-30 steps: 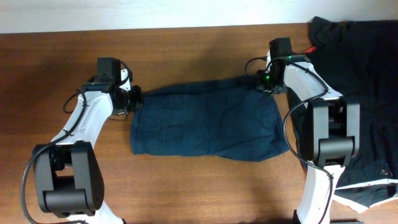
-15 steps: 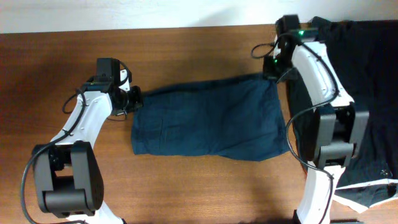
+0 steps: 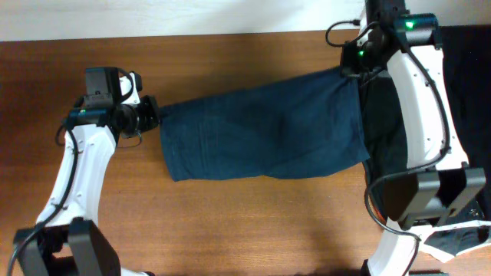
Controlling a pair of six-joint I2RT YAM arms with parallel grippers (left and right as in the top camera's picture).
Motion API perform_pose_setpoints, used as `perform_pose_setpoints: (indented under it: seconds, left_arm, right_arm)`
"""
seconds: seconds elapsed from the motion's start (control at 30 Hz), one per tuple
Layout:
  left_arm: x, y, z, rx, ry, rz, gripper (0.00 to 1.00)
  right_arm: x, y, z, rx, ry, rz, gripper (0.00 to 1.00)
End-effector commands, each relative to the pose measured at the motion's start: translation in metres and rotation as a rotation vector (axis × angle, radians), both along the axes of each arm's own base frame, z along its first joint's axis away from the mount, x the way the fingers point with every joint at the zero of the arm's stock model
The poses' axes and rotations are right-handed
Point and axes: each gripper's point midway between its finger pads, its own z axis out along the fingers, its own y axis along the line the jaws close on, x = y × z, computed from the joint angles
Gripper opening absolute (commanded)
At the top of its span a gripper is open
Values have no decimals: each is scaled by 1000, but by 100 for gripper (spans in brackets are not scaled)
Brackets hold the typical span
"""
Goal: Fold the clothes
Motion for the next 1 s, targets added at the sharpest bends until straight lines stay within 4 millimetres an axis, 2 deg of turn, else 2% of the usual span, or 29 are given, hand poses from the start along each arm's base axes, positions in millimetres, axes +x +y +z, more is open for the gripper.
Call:
perform_pose_setpoints:
  seconds: [0.0, 0.13, 0.33, 0.43, 0.5, 0.53, 0.57, 0.6, 0.63, 0.67, 0.73, 0.83, 0.93, 0.97]
  left_arm:
    - [8, 23, -2, 39, 15, 156, 0]
    - [30, 18, -18, 39, -15, 145, 0]
    - [50, 8, -45, 39, -21, 119, 0]
    - [55, 8, -56, 39, -14, 119, 1]
    - [58, 8, -60, 39, -17, 119, 1]
    - [57, 8, -61, 39, -14, 119, 2]
    - [57, 8, -62, 39, -8, 118, 13]
    - [55, 8, -64, 39, 1, 118, 43]
    - [52, 8, -65, 39, 12, 117, 65]
    - [51, 8, -66, 39, 18, 117, 72]
    - [44, 9, -70, 40, 51, 119, 73]
    - [12, 7, -85, 42, 196, 109, 79]
    - [-8, -5, -90, 44, 255, -11, 80]
    - [-10, -11, -91, 39, 249, -68, 80]
  right_arm:
    - [12, -9, 28, -27, -112, -23, 4]
    - [30, -8, 17, -26, -134, -24, 4]
    - [58, -6, -28, -24, -95, -22, 4]
    - [80, -4, -49, -15, -117, -18, 4]
    - [101, 7, -61, 38, -160, 11, 14]
    - [108, 12, -65, 61, -174, 26, 32]
    - [111, 15, -69, 75, -176, 33, 44]
    - [110, 14, -69, 74, -171, 32, 47]
    - [106, 13, -70, 73, -156, 30, 66]
    - [103, 12, -71, 72, -144, 29, 72]
    - [89, 9, -75, 68, -87, 20, 75]
    - [46, 8, -89, 65, 96, 15, 79]
    - [4, 16, -100, 113, 273, 27, 84]
    - [-4, 18, -101, 125, 306, 30, 84]
